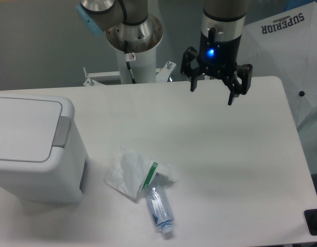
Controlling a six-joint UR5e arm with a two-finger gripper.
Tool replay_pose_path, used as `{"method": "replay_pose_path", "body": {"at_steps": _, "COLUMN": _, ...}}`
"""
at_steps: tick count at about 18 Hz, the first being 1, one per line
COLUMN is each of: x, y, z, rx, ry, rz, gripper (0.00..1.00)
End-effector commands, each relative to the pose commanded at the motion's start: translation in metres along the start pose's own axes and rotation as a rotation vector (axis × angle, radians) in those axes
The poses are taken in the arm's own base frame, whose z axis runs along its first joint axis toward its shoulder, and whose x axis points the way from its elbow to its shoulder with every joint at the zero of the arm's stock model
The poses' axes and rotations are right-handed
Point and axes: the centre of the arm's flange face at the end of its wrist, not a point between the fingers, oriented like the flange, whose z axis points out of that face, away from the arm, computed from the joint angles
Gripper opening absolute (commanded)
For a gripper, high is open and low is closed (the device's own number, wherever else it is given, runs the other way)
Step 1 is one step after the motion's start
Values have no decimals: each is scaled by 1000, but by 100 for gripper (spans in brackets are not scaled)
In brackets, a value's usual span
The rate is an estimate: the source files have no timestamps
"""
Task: Open the trash can
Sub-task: 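Move the gripper over to the grey lid of the white trash can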
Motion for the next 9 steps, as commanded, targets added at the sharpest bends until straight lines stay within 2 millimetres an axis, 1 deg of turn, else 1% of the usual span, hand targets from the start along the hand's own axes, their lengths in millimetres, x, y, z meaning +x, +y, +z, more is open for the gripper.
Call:
{"method": "replay_pose_path", "body": {"at_steps": 1, "x": 1, "y": 0, "z": 0, "rx": -1, "ry": -2, "rz": 2, "gripper": 100}}
{"method": "replay_pose_path", "body": {"at_steps": 4, "x": 11, "y": -15, "z": 1, "rx": 3, "ry": 3, "rz": -4, "gripper": 100}}
{"method": "replay_pose_path", "body": {"at_steps": 7, "x": 28, "y": -33, "z": 4, "rx": 4, "ry": 15, "rz": -132, "gripper": 100}}
{"method": "replay_pose_path", "body": {"at_steps": 9, "x": 35, "y": -39, "z": 4, "rx": 7, "ry": 22, "rz": -231, "gripper": 100}}
